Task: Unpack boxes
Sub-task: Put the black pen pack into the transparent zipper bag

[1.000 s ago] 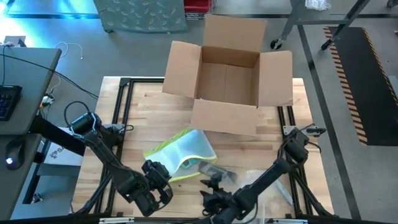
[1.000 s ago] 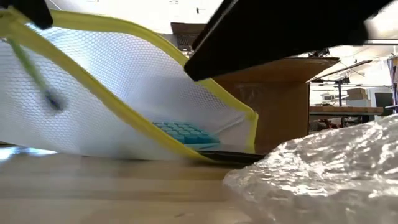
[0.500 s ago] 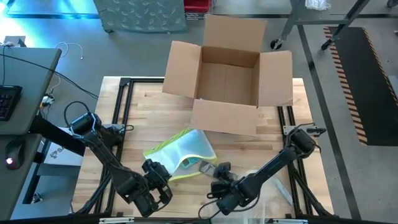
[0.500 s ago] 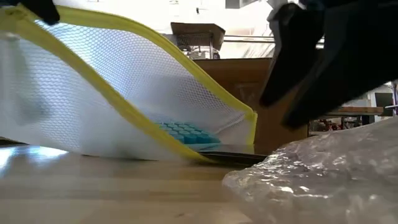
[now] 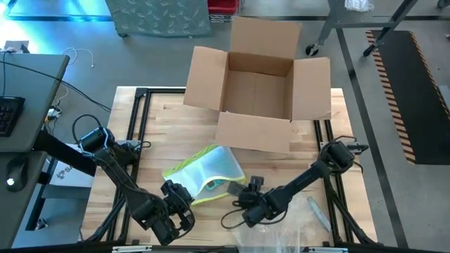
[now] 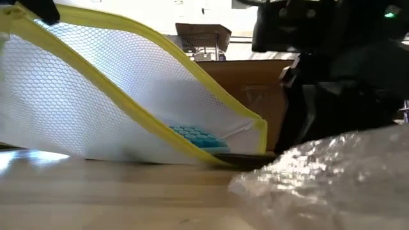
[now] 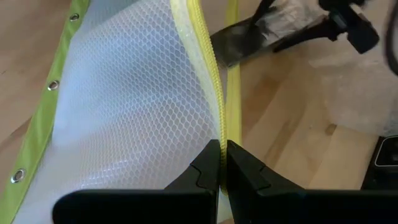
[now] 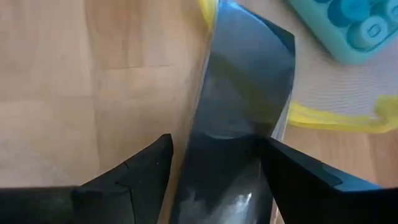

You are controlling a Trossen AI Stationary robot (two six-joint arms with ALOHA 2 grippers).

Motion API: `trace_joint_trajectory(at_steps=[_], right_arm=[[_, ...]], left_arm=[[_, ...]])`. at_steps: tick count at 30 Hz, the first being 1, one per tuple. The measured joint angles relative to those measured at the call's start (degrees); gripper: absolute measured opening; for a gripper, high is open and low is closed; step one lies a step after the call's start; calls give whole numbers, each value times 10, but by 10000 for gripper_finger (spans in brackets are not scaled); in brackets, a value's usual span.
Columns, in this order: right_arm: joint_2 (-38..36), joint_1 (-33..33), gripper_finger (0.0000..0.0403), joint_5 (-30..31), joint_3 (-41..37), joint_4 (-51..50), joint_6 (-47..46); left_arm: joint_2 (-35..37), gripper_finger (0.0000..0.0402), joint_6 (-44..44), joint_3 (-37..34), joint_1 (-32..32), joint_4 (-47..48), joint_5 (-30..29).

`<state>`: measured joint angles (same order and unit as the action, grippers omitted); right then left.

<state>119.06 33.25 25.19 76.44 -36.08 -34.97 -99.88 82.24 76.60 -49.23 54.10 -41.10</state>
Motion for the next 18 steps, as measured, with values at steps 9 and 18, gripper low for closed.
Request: trace_joint_trajectory(at_steps=[9,18], right_arm=[[2,-2,179,-6,-9,-3,-10],[4,25,22,92,95,-97,39]], left_arm=[[0,0,-14,0,-4,-3,1],[0,0,-14,0,-4,-4,0]])
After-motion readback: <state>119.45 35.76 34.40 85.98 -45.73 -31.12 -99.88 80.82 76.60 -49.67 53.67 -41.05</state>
